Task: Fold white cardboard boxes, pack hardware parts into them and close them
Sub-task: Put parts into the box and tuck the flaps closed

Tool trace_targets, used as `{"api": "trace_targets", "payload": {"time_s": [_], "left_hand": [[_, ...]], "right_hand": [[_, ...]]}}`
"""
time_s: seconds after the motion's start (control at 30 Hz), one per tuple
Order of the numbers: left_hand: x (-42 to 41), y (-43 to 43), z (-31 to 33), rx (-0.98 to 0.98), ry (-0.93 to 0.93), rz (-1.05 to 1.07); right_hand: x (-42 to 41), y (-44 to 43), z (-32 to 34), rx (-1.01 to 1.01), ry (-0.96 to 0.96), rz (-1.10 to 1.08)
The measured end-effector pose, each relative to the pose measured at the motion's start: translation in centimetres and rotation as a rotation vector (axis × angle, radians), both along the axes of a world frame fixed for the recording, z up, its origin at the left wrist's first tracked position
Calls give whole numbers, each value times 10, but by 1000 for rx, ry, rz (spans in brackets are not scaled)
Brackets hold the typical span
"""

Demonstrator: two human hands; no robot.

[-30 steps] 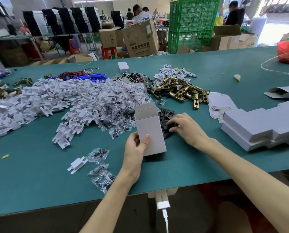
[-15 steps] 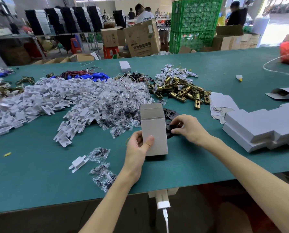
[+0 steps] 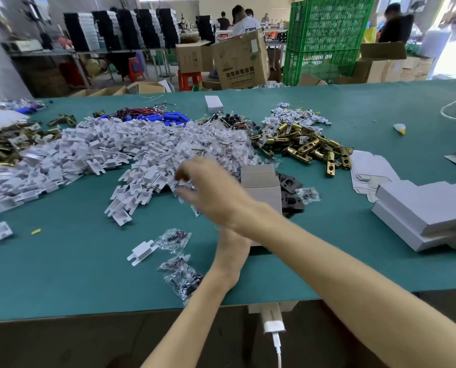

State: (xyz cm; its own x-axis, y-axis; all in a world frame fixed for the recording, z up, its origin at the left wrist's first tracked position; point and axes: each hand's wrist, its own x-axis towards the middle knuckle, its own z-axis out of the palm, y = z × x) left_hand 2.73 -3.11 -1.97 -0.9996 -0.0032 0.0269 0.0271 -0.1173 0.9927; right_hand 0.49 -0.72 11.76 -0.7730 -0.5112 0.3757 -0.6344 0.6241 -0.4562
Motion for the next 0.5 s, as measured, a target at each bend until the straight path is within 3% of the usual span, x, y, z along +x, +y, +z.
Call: {"api": "trace_targets", "payload": {"time_s": [0.17,0.3,0.4,0.5], "left_hand": [[-9,4,8,-80,-6,72],[-9,4,6,-77,14,67],[-10,6,9,-70,15,84],[-6,4,8,-14,-14,52]], "right_hand": [[10,-82,-55,378,-173,255],[8,-97,-79,464,-68,266],[3,-86,-75,302,-58,218],[2,-61,-49,-115,-302,132]]}}
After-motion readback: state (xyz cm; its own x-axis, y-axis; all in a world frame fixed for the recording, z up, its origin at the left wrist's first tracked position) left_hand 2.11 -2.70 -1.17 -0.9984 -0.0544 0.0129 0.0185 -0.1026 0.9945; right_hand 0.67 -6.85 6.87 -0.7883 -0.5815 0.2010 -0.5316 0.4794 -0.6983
